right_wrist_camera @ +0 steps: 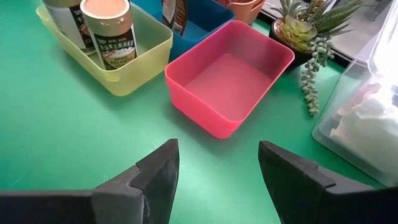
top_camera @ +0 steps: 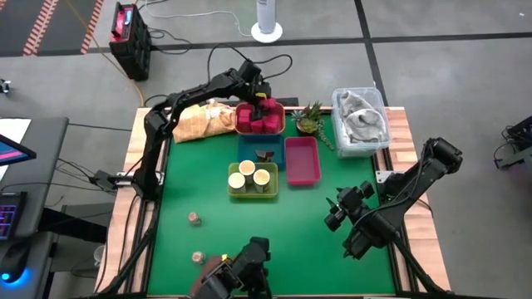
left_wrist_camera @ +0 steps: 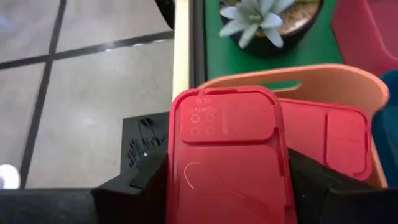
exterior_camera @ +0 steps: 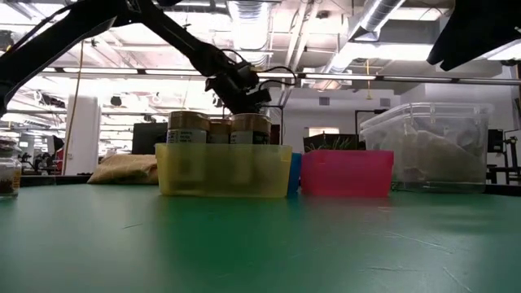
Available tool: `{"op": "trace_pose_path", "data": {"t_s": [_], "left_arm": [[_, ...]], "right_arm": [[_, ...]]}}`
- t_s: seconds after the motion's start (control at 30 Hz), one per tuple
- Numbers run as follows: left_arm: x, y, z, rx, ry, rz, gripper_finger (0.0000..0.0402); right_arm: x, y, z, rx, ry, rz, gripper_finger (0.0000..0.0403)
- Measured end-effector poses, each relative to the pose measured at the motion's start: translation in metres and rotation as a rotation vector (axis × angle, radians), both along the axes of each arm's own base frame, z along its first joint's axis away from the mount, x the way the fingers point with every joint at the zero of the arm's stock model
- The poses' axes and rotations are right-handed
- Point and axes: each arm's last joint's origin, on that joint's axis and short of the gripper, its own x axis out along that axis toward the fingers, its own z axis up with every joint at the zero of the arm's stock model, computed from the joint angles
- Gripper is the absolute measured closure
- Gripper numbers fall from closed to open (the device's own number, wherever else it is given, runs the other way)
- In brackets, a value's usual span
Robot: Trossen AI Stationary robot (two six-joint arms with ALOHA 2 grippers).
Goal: Sort spices by type
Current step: Put the red seasoning can into the orange bin
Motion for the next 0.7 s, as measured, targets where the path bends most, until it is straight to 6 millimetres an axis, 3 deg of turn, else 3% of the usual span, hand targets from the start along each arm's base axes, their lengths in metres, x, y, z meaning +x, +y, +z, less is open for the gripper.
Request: {"op": "trace_pose_path", "data": {"t_s": [0.27, 0.7], "left_arm": [[-0.0016, -0.0021, -0.0030, -0.054, 0.023, 0.032, 0.0183], [0.0031, -0.0089, -0.0040, -0.023, 0.069, 0.055, 0.0124]], "right_arm": [[0.0001, 0.0001, 0.0000, 0.000, 0.001, 0.002, 0.0154], [0.0000, 0.0000, 0.0001, 0.000, 0.001, 0.002, 0.0154]]}}
